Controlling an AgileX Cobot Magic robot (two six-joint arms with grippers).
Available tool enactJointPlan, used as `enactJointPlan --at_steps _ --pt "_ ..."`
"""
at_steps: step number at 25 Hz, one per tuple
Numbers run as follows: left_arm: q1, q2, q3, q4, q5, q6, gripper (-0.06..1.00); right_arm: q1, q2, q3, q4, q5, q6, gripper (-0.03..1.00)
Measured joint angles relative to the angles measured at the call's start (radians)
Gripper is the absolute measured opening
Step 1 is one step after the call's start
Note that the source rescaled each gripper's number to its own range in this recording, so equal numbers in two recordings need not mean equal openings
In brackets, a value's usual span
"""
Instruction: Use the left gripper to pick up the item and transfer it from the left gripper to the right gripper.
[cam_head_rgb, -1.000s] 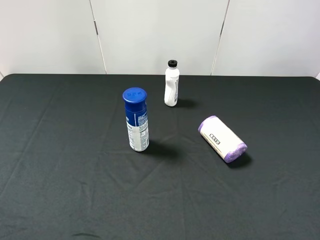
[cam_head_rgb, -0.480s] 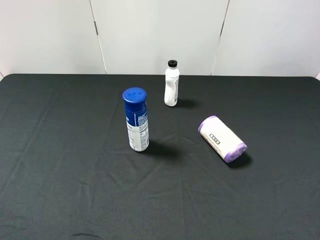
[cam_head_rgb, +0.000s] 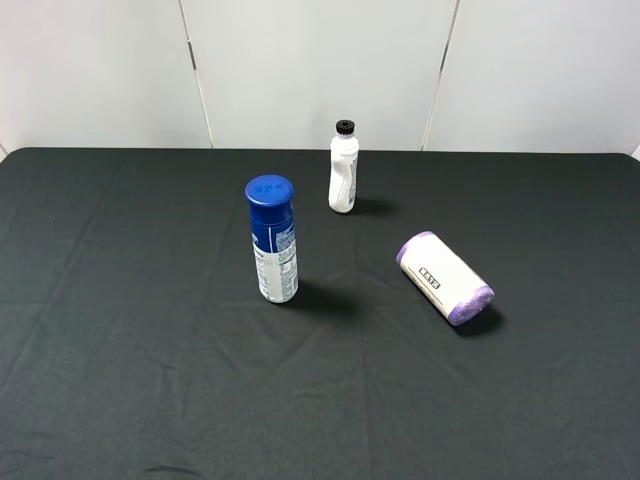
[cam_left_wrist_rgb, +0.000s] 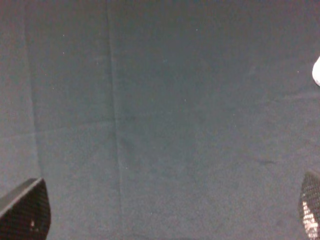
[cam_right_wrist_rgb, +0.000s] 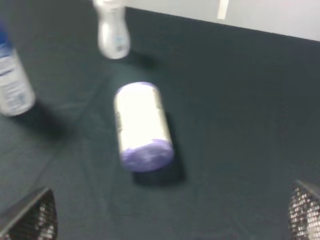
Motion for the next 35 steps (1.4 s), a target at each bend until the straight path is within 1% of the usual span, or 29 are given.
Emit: enactJointPlan --at_steps 2,5,6,8,35 --pt "0.000 0.000 0.000 0.000 0.000 0.000 1.00 -0.098 0.000 0.000 0.000 -0.002 0.000 1.00" --pt "0.000 0.000 0.000 0.000 0.000 0.000 1.00 -0.210 0.000 0.000 0.000 -0.006 0.000 1.00" --pt "0.000 0.000 0.000 0.000 0.000 0.000 1.00 -0.234 0.000 0.000 0.000 -0.006 0.000 1.00" --pt "0.000 0.000 0.000 0.000 0.000 0.000 1.00 -0.255 0.000 0.000 0.000 -0.007 0.000 1.00" --pt "0.000 0.000 0.000 0.000 0.000 0.000 1.00 -0.257 0.000 0.000 0.000 -0.009 0.000 1.00"
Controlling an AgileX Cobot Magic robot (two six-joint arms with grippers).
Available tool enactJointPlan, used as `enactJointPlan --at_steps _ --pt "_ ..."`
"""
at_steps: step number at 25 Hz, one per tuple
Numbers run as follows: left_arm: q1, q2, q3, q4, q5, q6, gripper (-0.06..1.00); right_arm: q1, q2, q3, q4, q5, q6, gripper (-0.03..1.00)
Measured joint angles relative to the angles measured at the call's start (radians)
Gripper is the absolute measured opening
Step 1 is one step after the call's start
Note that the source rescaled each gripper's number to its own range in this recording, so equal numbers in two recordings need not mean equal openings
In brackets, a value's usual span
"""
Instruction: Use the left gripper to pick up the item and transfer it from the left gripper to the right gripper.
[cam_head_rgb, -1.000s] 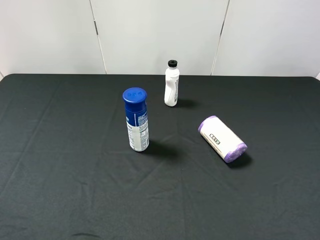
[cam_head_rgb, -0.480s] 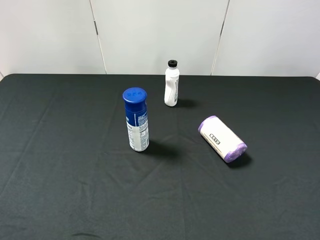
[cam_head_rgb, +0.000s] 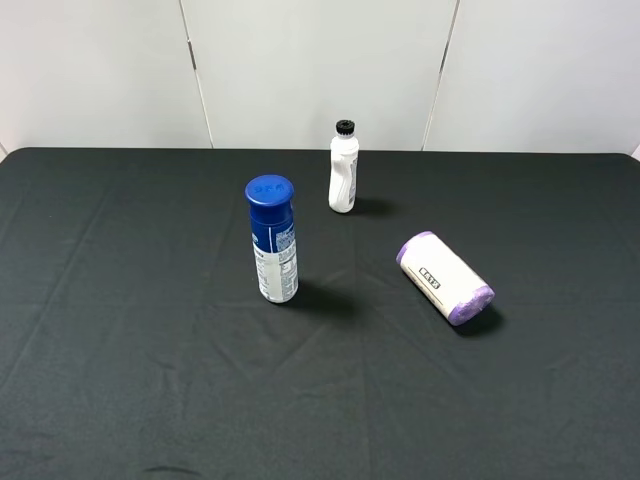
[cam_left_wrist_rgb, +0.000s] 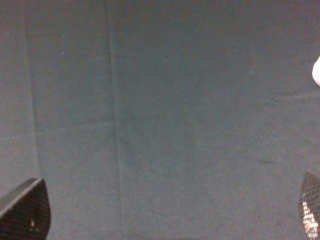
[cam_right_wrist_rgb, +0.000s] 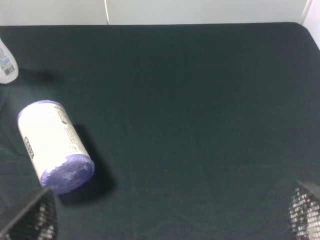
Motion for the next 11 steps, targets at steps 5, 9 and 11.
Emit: enactJointPlan --at_steps 5,9,11 --pt "0.000 0.000 0.000 0.000 0.000 0.000 1.00 0.000 0.000 0.000 0.000 0.001 0.000 1.00" --pt "0.000 0.000 0.000 0.000 0.000 0.000 1.00 0.000 0.000 0.000 0.000 0.000 0.000 1.00" --pt "0.000 0.000 0.000 0.000 0.000 0.000 1.00 0.000 0.000 0.000 0.000 0.000 0.000 1.00"
